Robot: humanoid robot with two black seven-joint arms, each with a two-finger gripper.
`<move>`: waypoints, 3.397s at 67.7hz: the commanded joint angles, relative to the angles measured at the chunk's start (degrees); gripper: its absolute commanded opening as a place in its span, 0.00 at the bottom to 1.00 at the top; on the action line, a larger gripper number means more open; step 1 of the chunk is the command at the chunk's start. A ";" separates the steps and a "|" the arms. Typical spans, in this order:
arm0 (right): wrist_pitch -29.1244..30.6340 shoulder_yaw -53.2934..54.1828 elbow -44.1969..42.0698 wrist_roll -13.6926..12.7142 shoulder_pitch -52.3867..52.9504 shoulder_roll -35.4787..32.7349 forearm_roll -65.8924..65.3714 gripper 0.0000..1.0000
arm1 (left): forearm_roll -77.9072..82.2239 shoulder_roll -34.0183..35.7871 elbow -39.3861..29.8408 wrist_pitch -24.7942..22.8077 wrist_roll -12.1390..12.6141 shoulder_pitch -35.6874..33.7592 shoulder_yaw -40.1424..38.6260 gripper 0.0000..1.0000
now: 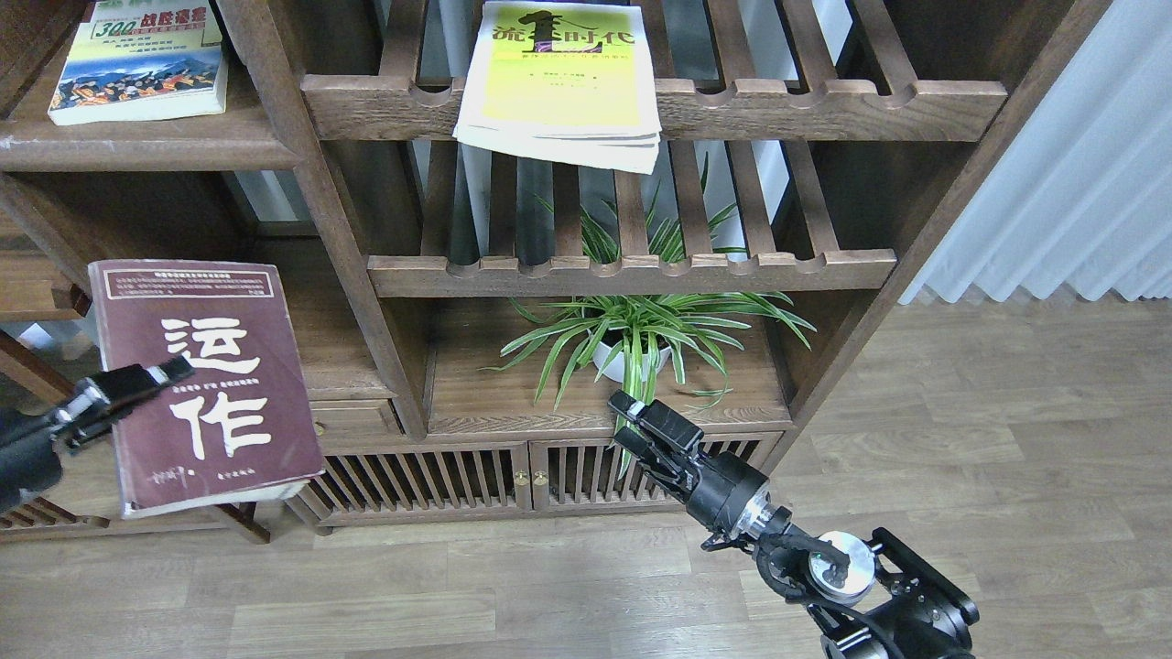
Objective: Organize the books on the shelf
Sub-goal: 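Carry the maroon book with the left gripper toward the side shelf, then lay the maroon book on the upper side shelf with the left gripper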
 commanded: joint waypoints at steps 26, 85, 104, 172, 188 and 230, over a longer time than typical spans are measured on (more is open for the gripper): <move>0.00 0.09 -0.08 1.58 1.31 0.00 0.02 0.93 | -0.10 13.09 -5.64 0.00 -0.03 -0.88 -11.84 0.01; 0.00 0.18 0.62 1.50 1.04 0.00 0.28 0.95 | 0.17 12.56 2.27 0.00 3.92 -14.51 -12.20 0.01; 0.00 0.18 0.80 1.50 1.13 0.00 0.19 0.95 | 2.80 7.73 8.86 0.00 4.01 -18.11 -11.50 0.01; 0.00 1.06 0.89 1.50 1.39 0.00 0.72 0.95 | 6.58 -9.50 21.43 0.00 11.04 -38.06 -2.53 0.01; 0.00 1.15 0.89 1.58 1.39 0.00 0.72 0.95 | 6.58 -12.49 25.47 0.00 12.71 -41.31 -2.62 0.01; 0.00 1.59 0.80 1.58 1.75 0.00 1.07 0.96 | 6.58 -13.98 31.98 0.00 12.71 -47.73 -2.62 0.01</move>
